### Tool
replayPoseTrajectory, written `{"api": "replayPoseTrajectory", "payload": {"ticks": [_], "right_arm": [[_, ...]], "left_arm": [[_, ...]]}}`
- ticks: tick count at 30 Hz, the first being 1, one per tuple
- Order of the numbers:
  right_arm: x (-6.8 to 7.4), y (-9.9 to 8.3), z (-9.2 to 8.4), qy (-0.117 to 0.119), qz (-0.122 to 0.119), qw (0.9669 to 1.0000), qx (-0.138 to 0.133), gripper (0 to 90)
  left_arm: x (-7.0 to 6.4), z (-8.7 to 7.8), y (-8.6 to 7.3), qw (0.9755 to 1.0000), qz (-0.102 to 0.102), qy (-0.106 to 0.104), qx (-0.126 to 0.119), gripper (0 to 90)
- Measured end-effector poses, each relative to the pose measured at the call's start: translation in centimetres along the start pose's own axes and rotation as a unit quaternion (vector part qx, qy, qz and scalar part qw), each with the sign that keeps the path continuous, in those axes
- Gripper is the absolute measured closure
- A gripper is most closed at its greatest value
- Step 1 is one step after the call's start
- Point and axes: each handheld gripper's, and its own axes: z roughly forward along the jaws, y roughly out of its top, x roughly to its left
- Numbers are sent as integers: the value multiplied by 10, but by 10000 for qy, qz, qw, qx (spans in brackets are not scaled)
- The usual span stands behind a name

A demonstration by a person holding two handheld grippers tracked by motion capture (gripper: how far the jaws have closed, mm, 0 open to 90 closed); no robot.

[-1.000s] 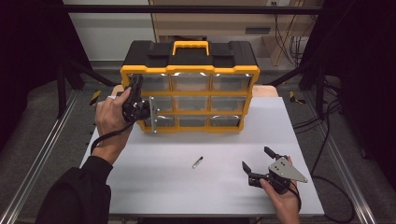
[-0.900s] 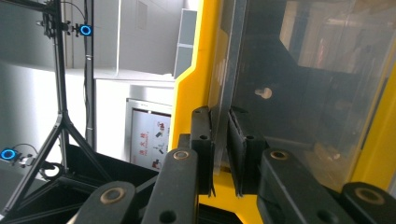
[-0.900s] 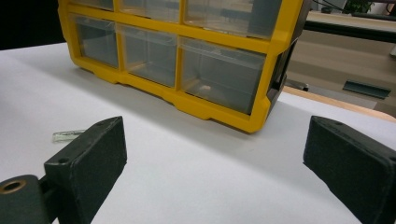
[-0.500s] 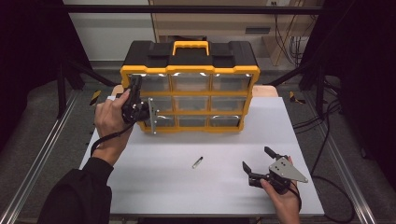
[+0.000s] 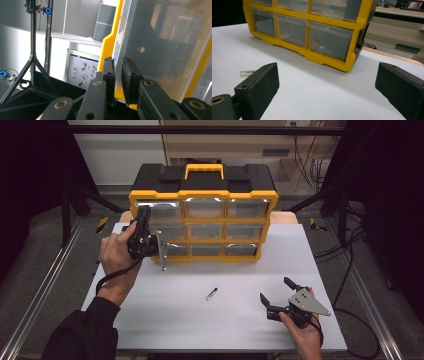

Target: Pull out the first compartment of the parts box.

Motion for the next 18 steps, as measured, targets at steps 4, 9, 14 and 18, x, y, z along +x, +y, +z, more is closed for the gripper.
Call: {"api": "replayPoseTrajectory", "payload": {"ticks": [4, 9, 14, 18], "right_arm": [[0, 0, 1, 0, 5, 10000, 0, 53], [0, 0, 0, -6, 13, 10000, 1, 51], [0, 0, 0, 0, 30, 10000, -3, 49], [0, 0, 0, -2, 29, 10000, -12, 50]], "left_arm": [[1, -10, 1, 10000, -6, 31, 4, 807], [1, -18, 1, 10000, -78, 62, -2, 808], [3, -24, 1, 9999, -88, 57, -19, 808], [3, -31, 1, 9999, -114, 66, -22, 807]]}}
